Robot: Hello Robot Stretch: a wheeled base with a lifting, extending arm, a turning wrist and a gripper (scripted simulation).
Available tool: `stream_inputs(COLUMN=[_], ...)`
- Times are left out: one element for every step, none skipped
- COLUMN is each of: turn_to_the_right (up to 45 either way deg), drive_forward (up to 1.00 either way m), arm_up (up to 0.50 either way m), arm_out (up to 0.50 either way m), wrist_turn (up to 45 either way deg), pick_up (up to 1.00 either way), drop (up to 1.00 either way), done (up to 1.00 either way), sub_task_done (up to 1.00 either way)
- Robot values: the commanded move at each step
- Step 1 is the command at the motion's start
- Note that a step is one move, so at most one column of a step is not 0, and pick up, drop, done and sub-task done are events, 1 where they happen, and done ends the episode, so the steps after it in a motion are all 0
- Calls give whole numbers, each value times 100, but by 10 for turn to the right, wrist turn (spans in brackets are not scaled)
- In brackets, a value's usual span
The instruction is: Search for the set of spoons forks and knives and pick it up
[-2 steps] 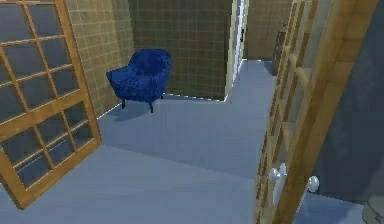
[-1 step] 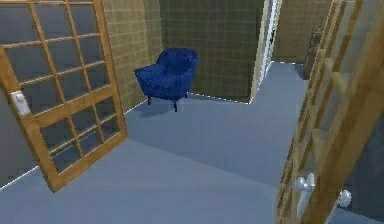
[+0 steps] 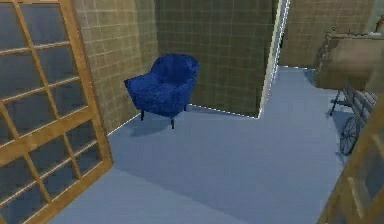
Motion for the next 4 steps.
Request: stream_inputs(turn_to_the_right=[240,0,0,420], drive_forward=[0,100,20,0], arm_up=[0,0,0,0], arm_out=[0,0,0,0], wrist_turn=[0,0,0,0], pick_up=[0,0,0,0], drop=[0,0,0,0], done=[0,0,0,0], sub_task_done=[0,0,0,0])
